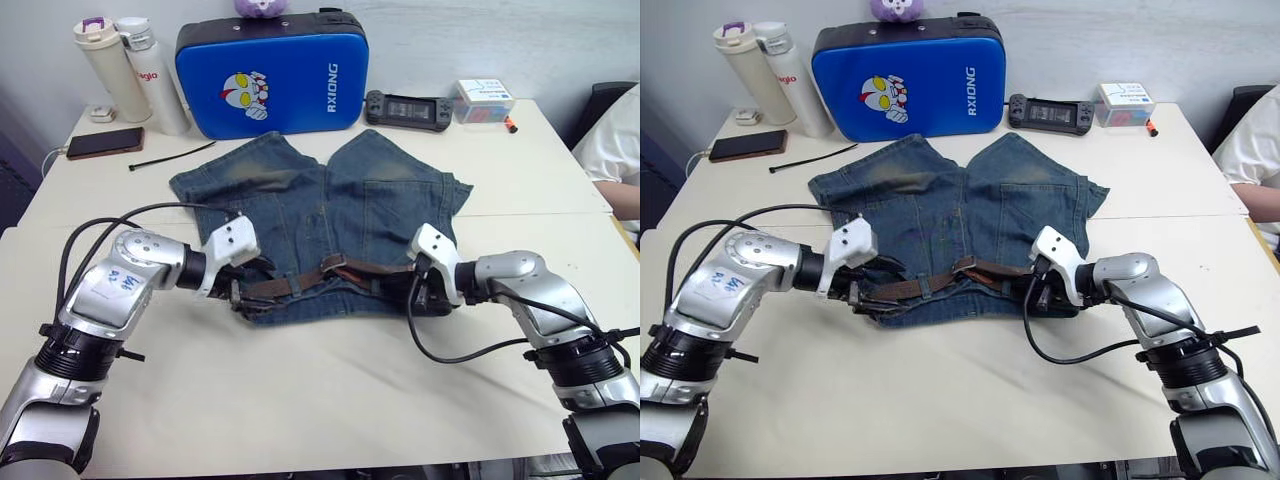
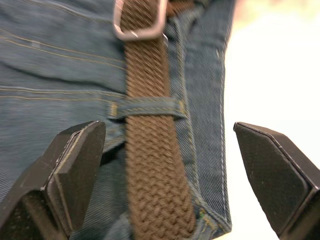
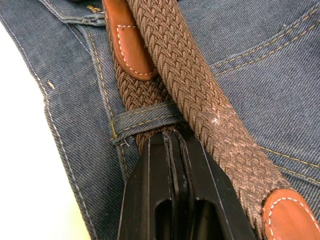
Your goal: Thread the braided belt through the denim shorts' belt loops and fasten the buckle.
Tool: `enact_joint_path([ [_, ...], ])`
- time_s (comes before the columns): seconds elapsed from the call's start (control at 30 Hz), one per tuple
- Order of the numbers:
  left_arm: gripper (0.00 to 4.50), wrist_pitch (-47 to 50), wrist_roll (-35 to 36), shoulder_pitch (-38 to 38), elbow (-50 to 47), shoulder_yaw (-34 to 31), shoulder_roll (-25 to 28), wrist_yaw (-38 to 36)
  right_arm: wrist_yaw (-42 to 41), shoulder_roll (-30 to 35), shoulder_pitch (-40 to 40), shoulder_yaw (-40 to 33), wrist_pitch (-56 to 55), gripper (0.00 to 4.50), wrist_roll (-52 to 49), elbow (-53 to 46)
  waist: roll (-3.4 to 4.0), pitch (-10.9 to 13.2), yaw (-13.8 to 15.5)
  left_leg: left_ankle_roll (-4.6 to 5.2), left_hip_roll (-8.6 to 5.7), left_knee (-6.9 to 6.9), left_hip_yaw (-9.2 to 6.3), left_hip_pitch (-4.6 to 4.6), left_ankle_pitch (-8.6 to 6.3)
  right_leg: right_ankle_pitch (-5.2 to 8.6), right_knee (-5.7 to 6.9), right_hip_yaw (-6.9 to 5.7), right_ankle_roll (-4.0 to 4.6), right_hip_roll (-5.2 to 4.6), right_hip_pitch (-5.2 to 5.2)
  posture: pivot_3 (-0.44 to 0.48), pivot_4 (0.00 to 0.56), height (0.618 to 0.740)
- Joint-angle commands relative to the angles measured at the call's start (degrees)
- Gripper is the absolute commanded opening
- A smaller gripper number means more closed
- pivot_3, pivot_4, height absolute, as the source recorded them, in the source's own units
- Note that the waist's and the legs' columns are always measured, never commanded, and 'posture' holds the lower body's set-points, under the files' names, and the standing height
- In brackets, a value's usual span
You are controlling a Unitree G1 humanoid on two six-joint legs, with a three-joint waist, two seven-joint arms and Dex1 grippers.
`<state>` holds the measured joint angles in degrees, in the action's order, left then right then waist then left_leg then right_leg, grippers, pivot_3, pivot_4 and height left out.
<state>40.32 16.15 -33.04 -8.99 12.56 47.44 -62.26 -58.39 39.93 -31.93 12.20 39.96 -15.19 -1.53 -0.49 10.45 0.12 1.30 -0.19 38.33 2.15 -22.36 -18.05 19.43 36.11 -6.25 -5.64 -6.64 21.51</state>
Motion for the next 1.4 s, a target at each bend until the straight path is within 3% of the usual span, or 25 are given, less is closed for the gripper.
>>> enact_joint_path([
  [0.03, 4.5, -2.11, -2.24, 0.76, -2.28, 0.85, 1.4, -0.09, 0.51, -0.02, 1.41, 0.12, 0.06, 0.11, 0.49, -0.68, 0.0, 0.0, 0.01, 0.0, 0.01, 0.01, 0.0, 0.0, 0.0, 0.0, 0.0, 0.0, 0.0, 0.0, 0.0, 0.0, 0.15, 0.725],
  [0.1, 4.5, -2.32, -2.62, 1.34, -2.31, 1.14, 1.64, -0.13, 0.74, -0.06, 1.64, 0.13, 0.23, 0.11, 0.42, -1.09, 0.0, 0.0, 0.01, 0.0, 0.01, 0.01, 0.0, 0.0, 0.0, 0.0, 0.0, 0.0, 0.0, 0.0, -0.01, 0.0, 0.15, 0.725],
  [0.17, 3.95, -2.38, -2.81, 1.77, -2.18, 1.0, 1.52, 0.13, 0.88, -0.05, 1.81, 0.17, 0.32, 0.0, 0.41, -1.46, 0.0, 0.0, 0.01, 0.0, 0.01, 0.01, 0.0, 0.01, 0.0, 0.0, 0.0, 0.0, 0.0, -0.01, -0.02, 0.0, 0.15, 0.725],
  [0.27, 2.86, -2.08, -2.91, 2.22, -2.0, 0.7, 1.25, 0.39, 0.97, -0.05, 2.0, 0.12, 0.53, 0.0, 0.18, -2.14, 0.0, 0.0, 0.0, 0.0, 0.01, 0.01, 0.0, 0.01, 0.0, 0.0, 0.0, 0.0, 0.0, -0.01, -0.02, 0.0, 0.15, 0.725],
  [0.37, 1.48, -2.0, -2.92, 2.32, -1.57, 0.64, 0.98, 0.62, 1.0, 0.02, 2.15, 0.12, 0.68, 0.0, 0.0, -2.84, 0.0, 0.0, 0.01, 0.0, 0.01, 0.01, 0.0, 0.01, 0.0, 0.0, 0.0, 0.0, 0.0, -0.01, -0.02, 0.0, 0.15, 0.725],
  [0.5, 0.08, -2.67, -3.69, 2.18, -0.77, 1.19, 0.78, 0.89, 1.02, 0.3, 2.44, 0.02, 0.71, 0.0, -0.01, -3.32, 0.0, 0.0, 0.02, 0.0, 0.01, 0.01, 0.0, 0.02, 0.0, 0.0, 0.01, 0.0, 0.0, -0.01, -0.02, 0.0, 0.15, 0.725],
  [0.8, 0.08, -6.55, -6.73, 3.07, 0.22, 1.33, 2.52, 0.61, 1.13, 0.85, 3.62, 0.21, 0.68, 0.0, 0.26, -4.24, 0.0, 0.0, 0.02, 0.0, 0.01, 0.01, 0.01, 0.03, 0.0, 0.0, 0.01, 0.0, 0.0, -0.01, -0.02, 0.0, 0.15, 0.725],
  [1.4, 0.08, -7.03, -6.75, 9.14, -1.34, -5.14, 8.99, 1.55, 0.28, 1.36, 4.7, 1.05, 0.5, 0.0, 0.44, -3.69, 0.0, -0.01, -0.18, 0.0, 0.06, -0.04, 0.05, 0.12, 0.0, 0.0, 0.03, 0.1, 0.0, 0.0, -0.03, 0.0, 0.15, 0.725],
])
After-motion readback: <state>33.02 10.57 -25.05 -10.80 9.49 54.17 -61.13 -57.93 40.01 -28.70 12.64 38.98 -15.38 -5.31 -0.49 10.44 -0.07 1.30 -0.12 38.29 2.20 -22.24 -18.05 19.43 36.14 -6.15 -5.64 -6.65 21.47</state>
